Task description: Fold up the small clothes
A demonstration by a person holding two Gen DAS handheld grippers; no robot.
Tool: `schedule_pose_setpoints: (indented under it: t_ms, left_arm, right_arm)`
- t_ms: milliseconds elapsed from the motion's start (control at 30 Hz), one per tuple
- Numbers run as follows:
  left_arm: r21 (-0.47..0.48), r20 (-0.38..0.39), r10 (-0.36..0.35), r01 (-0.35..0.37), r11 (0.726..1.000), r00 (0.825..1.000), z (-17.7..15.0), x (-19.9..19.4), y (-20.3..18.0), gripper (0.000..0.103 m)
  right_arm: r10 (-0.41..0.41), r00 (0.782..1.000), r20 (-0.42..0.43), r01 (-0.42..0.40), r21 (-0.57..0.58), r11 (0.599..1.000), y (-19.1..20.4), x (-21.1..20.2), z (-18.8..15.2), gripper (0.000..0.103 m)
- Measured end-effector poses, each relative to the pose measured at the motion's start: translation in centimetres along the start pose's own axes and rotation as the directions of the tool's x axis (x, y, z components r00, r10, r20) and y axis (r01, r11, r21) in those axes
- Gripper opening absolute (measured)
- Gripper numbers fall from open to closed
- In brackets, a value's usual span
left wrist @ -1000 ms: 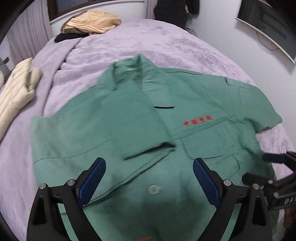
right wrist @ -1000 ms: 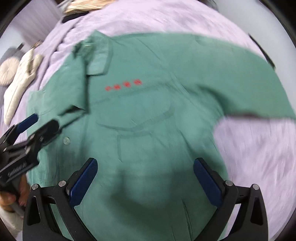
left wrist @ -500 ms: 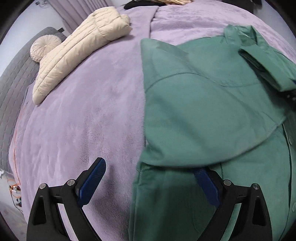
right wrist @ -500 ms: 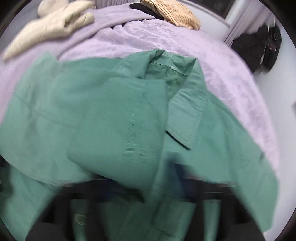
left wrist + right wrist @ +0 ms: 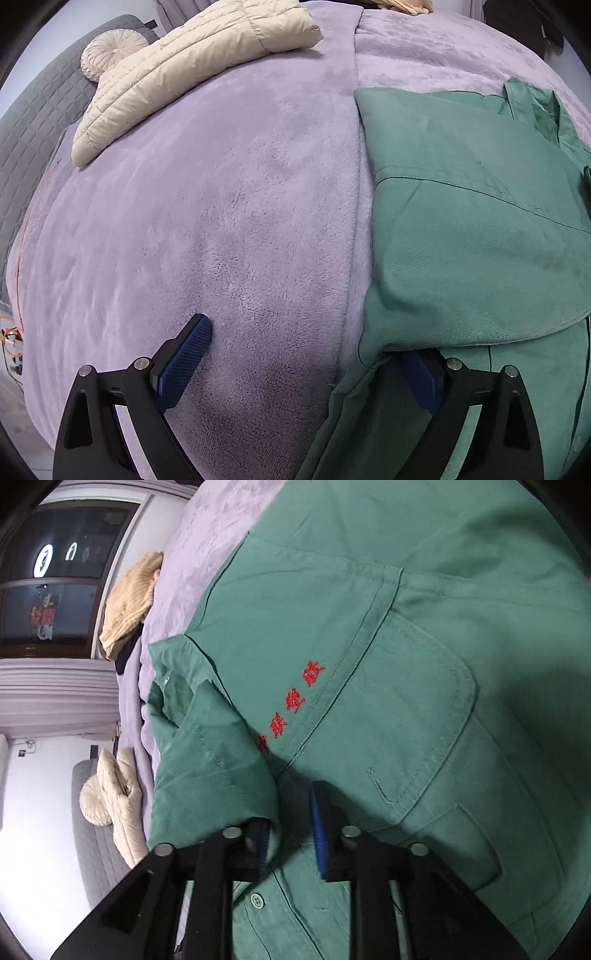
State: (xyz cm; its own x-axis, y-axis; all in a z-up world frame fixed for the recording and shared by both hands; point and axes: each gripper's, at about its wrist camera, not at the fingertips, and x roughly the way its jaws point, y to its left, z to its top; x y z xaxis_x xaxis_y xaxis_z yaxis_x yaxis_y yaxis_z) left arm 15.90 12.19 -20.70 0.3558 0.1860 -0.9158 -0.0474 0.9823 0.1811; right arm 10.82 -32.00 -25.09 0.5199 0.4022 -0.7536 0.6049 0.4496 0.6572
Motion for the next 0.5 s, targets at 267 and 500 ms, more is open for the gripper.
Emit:
schedule_pose_setpoints:
  t_ms: [267,500]
  left_arm:
    - [-0.010,-0.019,-0.007,0.006,1.000,1.000,0.6,0.5,0.6,0.096]
    - [-0.057,-0.027,-0.036,0.034,0.998,0.999,0.6,0.8,1.4,0.096]
  right_arm:
    - [-0.315,0.929,0.194,0.367,-0.585,0.723,9.6,0.9,-0.8,0.054]
    - [-0.091,0.992,0.089,0.122,-0.462,0.879,8.7,-0.1,0.4,0.008]
